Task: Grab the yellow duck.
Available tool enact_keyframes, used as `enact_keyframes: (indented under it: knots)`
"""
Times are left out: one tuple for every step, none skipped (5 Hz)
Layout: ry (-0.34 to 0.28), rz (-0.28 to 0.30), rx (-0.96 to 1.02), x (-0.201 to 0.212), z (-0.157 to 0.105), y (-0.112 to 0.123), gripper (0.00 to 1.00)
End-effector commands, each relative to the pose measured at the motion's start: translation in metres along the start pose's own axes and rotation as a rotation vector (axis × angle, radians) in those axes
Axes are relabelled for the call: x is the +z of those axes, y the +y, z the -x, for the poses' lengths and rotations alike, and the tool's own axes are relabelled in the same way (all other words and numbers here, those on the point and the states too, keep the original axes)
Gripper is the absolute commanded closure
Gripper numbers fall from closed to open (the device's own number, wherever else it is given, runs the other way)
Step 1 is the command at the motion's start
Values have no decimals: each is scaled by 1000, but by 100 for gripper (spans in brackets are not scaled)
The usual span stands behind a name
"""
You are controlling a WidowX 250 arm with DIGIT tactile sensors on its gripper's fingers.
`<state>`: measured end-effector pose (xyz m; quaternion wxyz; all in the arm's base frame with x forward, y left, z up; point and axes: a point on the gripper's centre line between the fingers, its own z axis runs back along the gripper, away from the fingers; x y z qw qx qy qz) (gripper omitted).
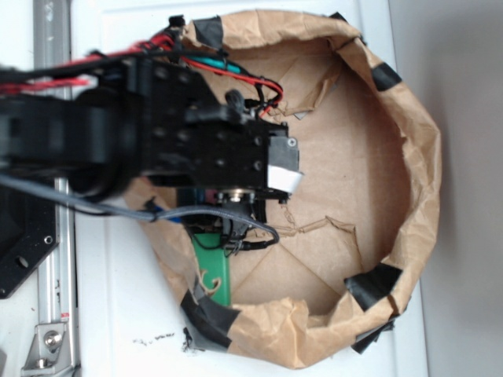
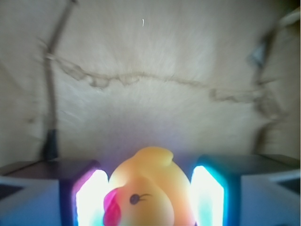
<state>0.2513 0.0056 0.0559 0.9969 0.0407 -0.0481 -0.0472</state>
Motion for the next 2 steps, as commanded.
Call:
enact_keyframes:
  knots:
    - [-210,6,116,114,-54,-1,100]
    - [-166,52,151,102,-61,3,100]
